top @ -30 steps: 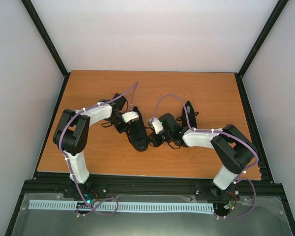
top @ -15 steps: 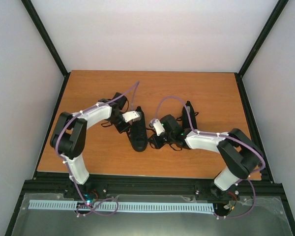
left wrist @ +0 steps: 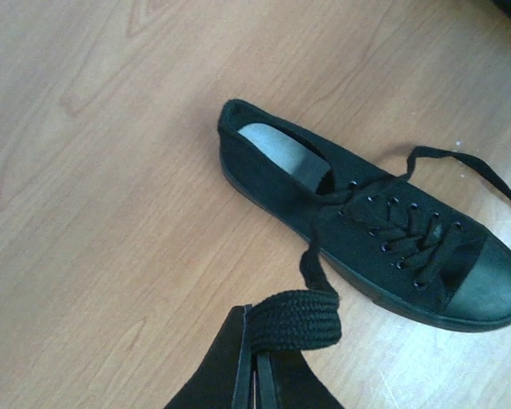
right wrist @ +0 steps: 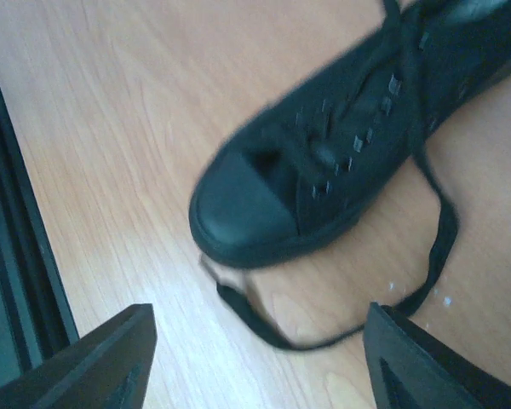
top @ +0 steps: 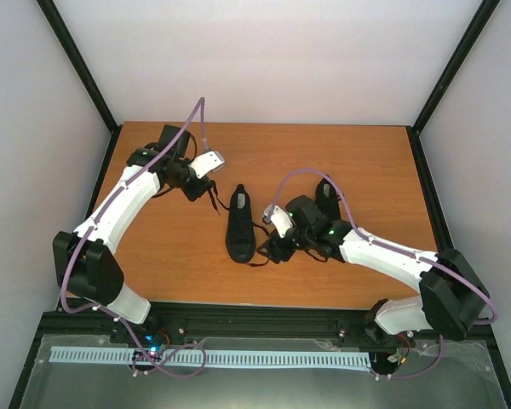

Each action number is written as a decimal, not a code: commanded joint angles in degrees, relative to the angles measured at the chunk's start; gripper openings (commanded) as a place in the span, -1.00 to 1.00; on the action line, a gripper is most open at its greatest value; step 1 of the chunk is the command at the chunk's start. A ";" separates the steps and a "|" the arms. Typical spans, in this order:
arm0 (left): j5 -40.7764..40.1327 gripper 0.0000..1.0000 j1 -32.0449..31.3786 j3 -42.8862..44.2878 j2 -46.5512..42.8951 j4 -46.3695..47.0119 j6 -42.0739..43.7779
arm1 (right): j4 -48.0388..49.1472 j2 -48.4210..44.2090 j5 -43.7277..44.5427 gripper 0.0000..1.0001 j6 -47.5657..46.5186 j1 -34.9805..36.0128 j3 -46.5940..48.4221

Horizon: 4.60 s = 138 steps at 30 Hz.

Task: Tie the shoes
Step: Wrap the shoelace around the shoelace.

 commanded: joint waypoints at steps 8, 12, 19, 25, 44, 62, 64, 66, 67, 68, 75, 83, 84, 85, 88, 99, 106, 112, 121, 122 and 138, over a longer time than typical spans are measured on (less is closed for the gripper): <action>2.70 -0.99 -0.40 1.50 -3.36 -2.93 -0.63 | 24.74 15.35 1.17 0.38 -7.41 0.60 15.35; 2.45 -0.98 -0.41 0.54 -4.45 -2.27 -0.85 | 27.88 23.60 -1.59 0.15 -7.52 0.56 20.02; 1.56 -0.98 -0.33 -0.35 -5.98 -1.46 -1.01 | 28.59 29.95 -2.30 0.03 -6.36 0.33 24.52; 0.48 -0.99 -0.32 -1.15 -6.90 -1.57 -0.30 | 30.22 31.27 -0.73 -0.56 -3.68 -0.57 24.30; -3.55 -0.98 -0.07 -2.85 -6.81 -1.20 0.18 | 29.26 29.51 -0.47 -0.94 -1.77 -2.35 22.06; 6.48 0.03 -4.36 -25.46 0.19 22.07 0.18 | 19.89 27.72 -4.49 -0.94 11.09 -4.63 24.82; 6.12 0.24 -4.33 -27.72 -2.64 28.01 -1.05 | 19.04 27.67 -3.96 -0.94 12.16 -4.63 25.32; 5.11 0.37 -4.36 -27.92 -4.28 32.15 -2.98 | 18.20 27.67 -3.55 -0.94 13.87 -4.61 25.74; 5.34 0.37 -4.48 -27.79 -4.69 34.46 -3.92 | 18.04 27.71 -3.60 -0.94 14.66 -4.63 25.92; 5.52 0.35 -4.76 -27.98 -4.98 36.56 -5.09 | 18.02 27.78 -3.61 -0.95 15.73 -4.63 26.14; 5.85 0.00 -7.17 -34.95 -4.74 53.57 -11.59 | 19.22 28.23 -2.34 -0.94 22.96 -4.63 26.46; 1.63 -0.27 -8.38 -35.36 -3.43 57.92 -16.69 | 20.20 28.43 -0.76 -0.94 26.44 -4.63 26.42; 1.09 -0.29 -8.59 -35.11 -3.16 57.89 -16.93 | 20.27 28.40 -0.77 -0.94 26.74 -4.63 26.40; 0.29 -0.36 -8.85 -35.01 -2.99 57.89 -17.12 | 20.42 28.34 -0.76 -0.95 26.97 -4.63 26.37; -1.91 -0.52 -9.46 -34.33 -2.24 57.11 -19.91 | 20.73 28.16 -0.51 -0.94 27.52 -4.63 26.28; -2.34 -0.42 -9.55 -36.82 -1.07 60.72 -26.41 | 21.09 27.87 -0.82 -0.94 28.01 -4.63 26.25; -0.53 -0.53 -9.50 -38.20 0.95 62.41 -26.44 | 20.79 27.80 -0.76 -0.95 27.95 -4.63 26.26; 0.97 -0.80 -9.55 -38.73 1.14 63.94 -26.86 | 20.91 27.95 -0.84 -0.95 28.08 -4.63 26.15; 0.94 -0.98 -9.55 -38.91 0.95 63.33 -26.62 | 16.43 26.43 1.85 -0.74 26.67 -4.62 26.48; 0.72 -0.98 -9.55 -38.91 1.03 63.20 -26.59 | 14.41 25.86 3.25 -0.64 26.00 -4.63 26.67; 2.31 -0.98 -9.37 -37.69 1.41 60.84 -25.07 | -18.32 13.64 2.21 0.21 -13.84 4.31 18.64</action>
